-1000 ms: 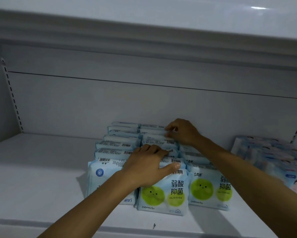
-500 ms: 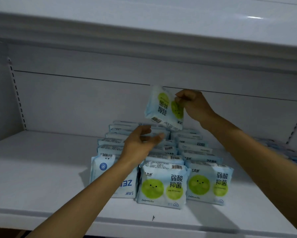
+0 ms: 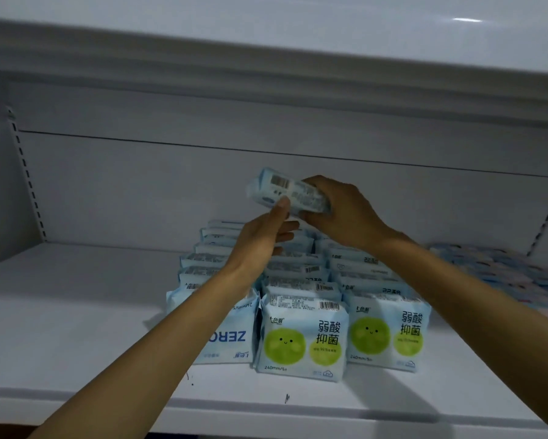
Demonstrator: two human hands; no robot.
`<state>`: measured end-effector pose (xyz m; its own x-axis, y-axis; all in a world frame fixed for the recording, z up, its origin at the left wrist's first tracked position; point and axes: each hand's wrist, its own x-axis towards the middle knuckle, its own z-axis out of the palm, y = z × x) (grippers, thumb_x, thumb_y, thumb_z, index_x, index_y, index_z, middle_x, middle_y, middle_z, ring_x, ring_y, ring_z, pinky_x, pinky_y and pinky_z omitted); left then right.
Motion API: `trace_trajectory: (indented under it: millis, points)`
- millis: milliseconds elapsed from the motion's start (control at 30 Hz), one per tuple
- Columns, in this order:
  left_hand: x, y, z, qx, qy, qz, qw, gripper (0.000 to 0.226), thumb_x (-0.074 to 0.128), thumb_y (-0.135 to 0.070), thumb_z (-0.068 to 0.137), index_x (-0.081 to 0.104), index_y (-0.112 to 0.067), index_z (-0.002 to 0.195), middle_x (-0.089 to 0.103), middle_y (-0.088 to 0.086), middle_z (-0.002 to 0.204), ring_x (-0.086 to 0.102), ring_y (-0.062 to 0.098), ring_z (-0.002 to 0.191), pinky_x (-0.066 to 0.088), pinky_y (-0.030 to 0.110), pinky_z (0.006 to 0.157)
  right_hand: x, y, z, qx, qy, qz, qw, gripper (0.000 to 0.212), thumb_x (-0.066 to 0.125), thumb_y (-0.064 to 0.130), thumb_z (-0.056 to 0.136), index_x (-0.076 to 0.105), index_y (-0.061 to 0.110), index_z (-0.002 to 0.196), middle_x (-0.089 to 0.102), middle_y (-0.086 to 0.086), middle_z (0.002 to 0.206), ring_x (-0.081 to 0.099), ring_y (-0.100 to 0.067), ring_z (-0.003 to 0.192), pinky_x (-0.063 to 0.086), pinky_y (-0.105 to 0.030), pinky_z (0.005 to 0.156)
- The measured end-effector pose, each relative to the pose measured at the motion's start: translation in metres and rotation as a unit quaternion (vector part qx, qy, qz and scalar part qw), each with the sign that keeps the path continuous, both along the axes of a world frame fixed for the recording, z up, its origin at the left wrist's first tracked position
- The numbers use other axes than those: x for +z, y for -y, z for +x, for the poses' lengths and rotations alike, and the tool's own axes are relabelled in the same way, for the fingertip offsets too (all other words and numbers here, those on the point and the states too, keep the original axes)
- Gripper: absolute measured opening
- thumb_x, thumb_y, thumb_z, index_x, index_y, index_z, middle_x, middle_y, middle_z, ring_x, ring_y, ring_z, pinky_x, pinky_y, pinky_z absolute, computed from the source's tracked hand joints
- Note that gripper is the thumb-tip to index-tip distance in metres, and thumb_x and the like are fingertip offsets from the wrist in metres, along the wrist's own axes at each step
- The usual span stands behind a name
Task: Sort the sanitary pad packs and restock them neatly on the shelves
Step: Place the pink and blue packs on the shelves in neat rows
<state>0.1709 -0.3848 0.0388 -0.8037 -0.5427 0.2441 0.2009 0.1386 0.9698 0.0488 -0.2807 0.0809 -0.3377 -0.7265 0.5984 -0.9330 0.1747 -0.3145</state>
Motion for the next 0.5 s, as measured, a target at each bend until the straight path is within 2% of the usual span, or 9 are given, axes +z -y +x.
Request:
trace_trajectory:
  millis: [67, 167, 200, 267, 333, 367, 400, 467, 500]
  points:
    - [-0.001, -0.003, -0.006, -0.006, 0.01, -0.014, 1.0, 0.052, 0.037, -0.065, 0.089, 0.052, -0.029, 0.123, 0.062, -0.009, 0.121, 0.059, 0.008, 0.105, 0.047, 0.025, 0.09, 0.003, 0.002, -0.002, -0.007, 0.077, 0.01, 0.997, 0.044, 0.068, 0.029, 0.087, 0.054, 0.016, 0.127, 0.062, 0.0, 0.116, 0.062, -0.018, 0.103, 0.053, -0.038, 0.085]
    - [0.0, -0.009, -0.008, 0.001, -0.036, -0.022, 0.999, 0.077, 0.05, -0.068, 0.071, 0.041, -0.028, 0.136, 0.056, -0.019, 0.11, 0.055, -0.003, 0.1, 0.049, 0.022, 0.086, -0.001, 0.004, 0.005, 0.066, 0.193, 0.091, 0.975, 0.039, 0.05, 0.034, 0.097, 0.047, 0.03, 0.135, 0.057, 0.007, 0.127, 0.06, -0.011, 0.109, 0.054, -0.031, 0.086]
    - [0.002, -0.006, -0.01, 0.02, -0.049, -0.031, 0.998, 0.076, 0.055, -0.066, 0.07, 0.041, -0.028, 0.134, 0.056, -0.019, 0.109, 0.056, -0.004, 0.099, 0.051, 0.022, 0.084, 0.001, 0.003, 0.006, 0.082, 0.2, 0.091, 0.972, 0.037, 0.047, 0.033, 0.099, 0.046, 0.033, 0.136, 0.057, 0.007, 0.129, 0.06, -0.01, 0.109, 0.055, -0.031, 0.086]
    - [0.006, 0.005, -0.014, 0.044, -0.055, -0.065, 0.995, 0.051, 0.065, -0.049, 0.081, 0.045, -0.027, 0.123, 0.058, -0.014, 0.105, 0.061, 0.001, 0.093, 0.054, 0.023, 0.076, 0.01, -0.002, 0.002, 0.069, 0.17, 0.045, 0.982, 0.037, 0.049, 0.025, 0.099, 0.05, 0.024, 0.136, 0.061, 0.003, 0.122, 0.064, -0.013, 0.101, 0.056, -0.03, 0.081]
    - [0.013, 0.018, -0.018, 0.069, -0.049, -0.119, 0.989, 0.014, 0.061, -0.021, 0.093, 0.053, -0.025, 0.104, 0.064, -0.005, 0.094, 0.065, 0.011, 0.08, 0.054, 0.024, 0.066, 0.022, -0.008, -0.005, 0.045, 0.159, -0.016, 0.986, 0.028, 0.057, 0.019, 0.096, 0.06, 0.017, 0.123, 0.068, -0.003, 0.105, 0.069, -0.015, 0.082, 0.058, -0.032, 0.071]
    - [0.016, 0.024, -0.019, 0.078, -0.048, -0.152, 0.984, 0.011, 0.054, -0.012, 0.095, 0.056, -0.023, 0.094, 0.066, -0.003, 0.088, 0.065, 0.014, 0.076, 0.054, 0.025, 0.065, 0.026, -0.011, -0.01, 0.041, 0.164, -0.039, 0.985, 0.024, 0.063, 0.017, 0.092, 0.061, 0.016, 0.116, 0.07, -0.005, 0.099, 0.07, -0.017, 0.073, 0.059, -0.033, 0.066]
    - [0.019, 0.029, -0.022, 0.082, -0.05, -0.185, 0.978, 0.019, 0.05, -0.007, 0.095, 0.059, -0.022, 0.087, 0.067, -0.003, 0.084, 0.065, 0.015, 0.076, 0.055, 0.027, 0.067, 0.028, -0.013, -0.013, 0.042, 0.163, -0.052, 0.984, 0.027, 0.068, 0.015, 0.088, 0.059, 0.015, 0.113, 0.069, -0.007, 0.094, 0.069, -0.018, 0.066, 0.06, -0.034, 0.062]
    - [0.024, 0.032, -0.025, 0.061, -0.058, -0.216, 0.973, 0.024, 0.048, -0.006, 0.095, 0.062, -0.022, 0.083, 0.066, -0.002, 0.087, 0.064, 0.017, 0.082, 0.053, 0.03, 0.073, 0.03, -0.016, -0.017, 0.052, 0.136, -0.046, 0.988, 0.051, 0.075, 0.013, 0.082, 0.049, 0.021, 0.125, 0.066, -0.007, 0.087, 0.069, -0.021, 0.064, 0.06, -0.034, 0.058]
    - [0.026, 0.03, -0.027, 0.045, -0.059, -0.218, 0.973, 0.025, 0.046, -0.007, 0.096, 0.063, -0.022, 0.084, 0.065, -0.003, 0.087, 0.062, 0.015, 0.081, 0.051, 0.028, 0.072, 0.031, -0.016, -0.019, 0.063, 0.13, -0.023, 0.989, 0.065, 0.077, 0.012, 0.08, 0.043, 0.029, 0.133, 0.064, -0.007, 0.084, 0.068, -0.02, 0.066, 0.059, -0.031, 0.057]
